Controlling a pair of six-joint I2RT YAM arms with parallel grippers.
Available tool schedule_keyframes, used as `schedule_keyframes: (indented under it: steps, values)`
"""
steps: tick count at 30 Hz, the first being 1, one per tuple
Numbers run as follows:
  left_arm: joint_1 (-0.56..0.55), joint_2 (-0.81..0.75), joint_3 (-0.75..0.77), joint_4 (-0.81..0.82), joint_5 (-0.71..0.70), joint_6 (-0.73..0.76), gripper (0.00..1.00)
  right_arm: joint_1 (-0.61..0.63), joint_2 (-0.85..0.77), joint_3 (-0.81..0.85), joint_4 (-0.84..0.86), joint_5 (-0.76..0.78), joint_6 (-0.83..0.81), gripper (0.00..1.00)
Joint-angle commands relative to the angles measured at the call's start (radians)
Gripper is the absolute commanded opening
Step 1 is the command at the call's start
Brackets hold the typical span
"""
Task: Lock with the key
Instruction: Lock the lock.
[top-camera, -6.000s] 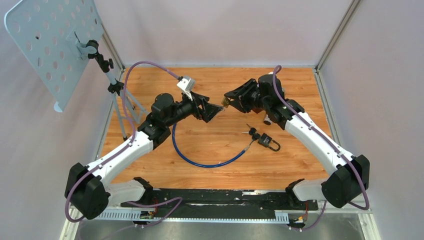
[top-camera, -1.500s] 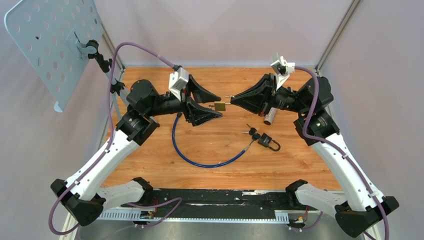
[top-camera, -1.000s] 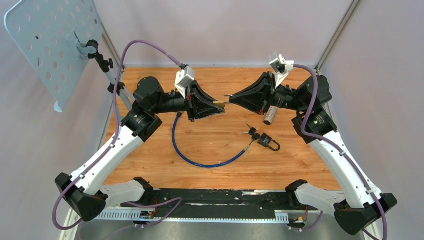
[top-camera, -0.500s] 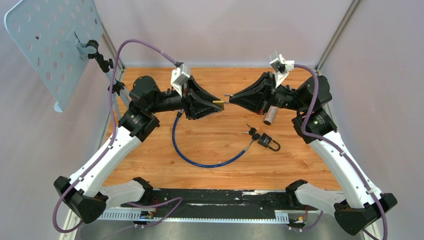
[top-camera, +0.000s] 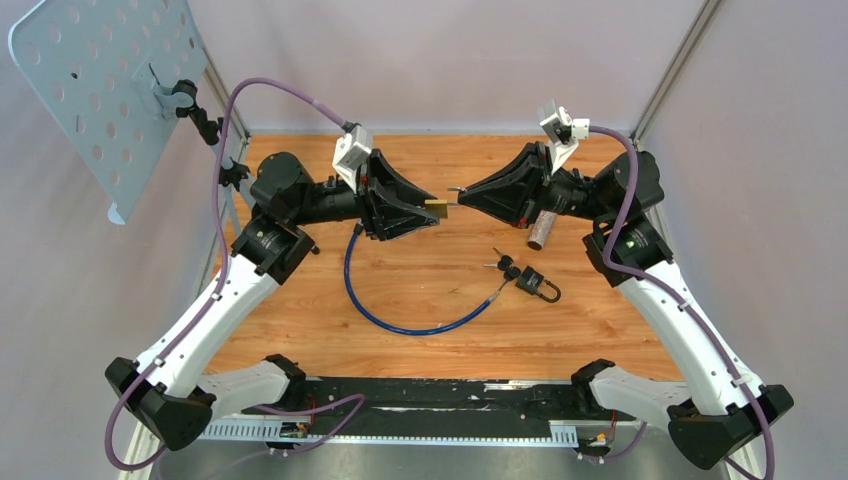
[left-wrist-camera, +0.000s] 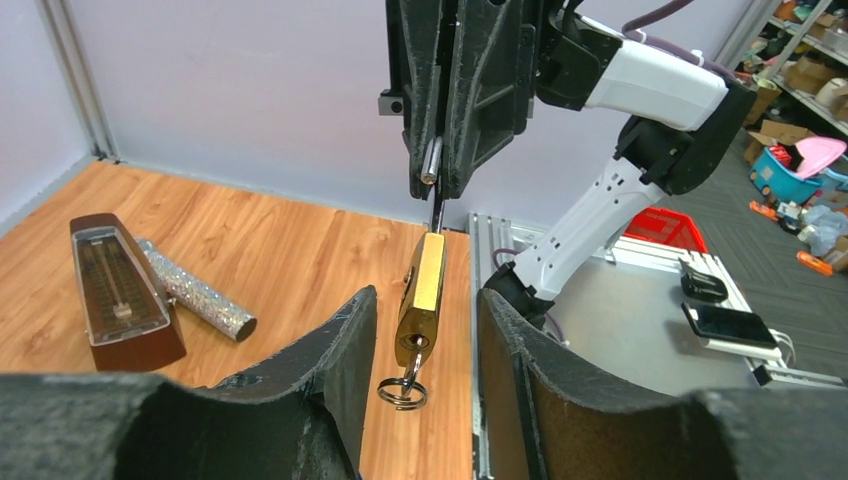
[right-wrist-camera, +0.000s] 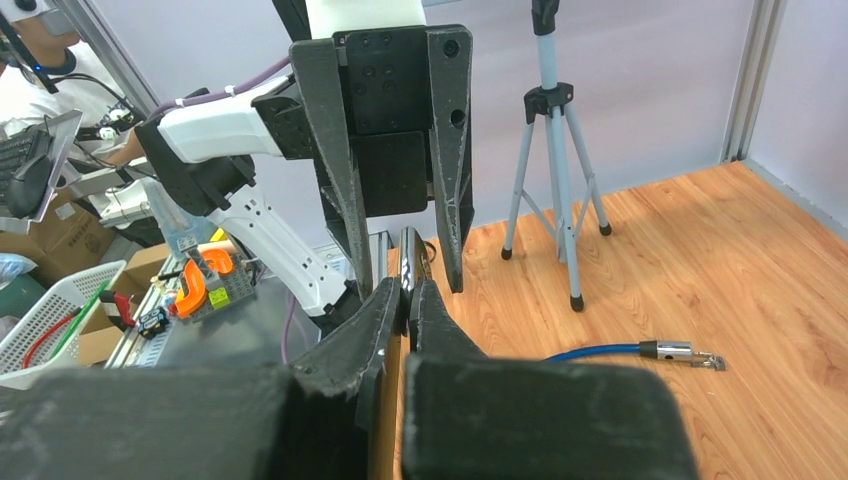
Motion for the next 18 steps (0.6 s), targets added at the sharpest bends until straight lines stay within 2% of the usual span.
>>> schedule_keyframes:
  steps: [1, 8, 14, 18]
  values:
    - [0.004, 0.004, 0.006, 0.053, 0.028, -0.028, 0.5, 0.007, -0.001, -0.001, 0.094, 0.002, 0.034, 0.0]
    - [0.005, 0.024, 0.009, 0.072, 0.041, -0.039, 0.53, 0.007, -0.001, -0.009, 0.099, 0.008, 0.042, 0.0]
    - [0.004, 0.032, 0.012, 0.066, 0.044, -0.032, 0.43, 0.007, 0.001, -0.015, 0.11, 0.012, 0.05, 0.0]
    - [0.003, 0.033, 0.014, 0.062, 0.046, -0.027, 0.41, 0.007, 0.004, -0.018, 0.111, 0.013, 0.05, 0.0]
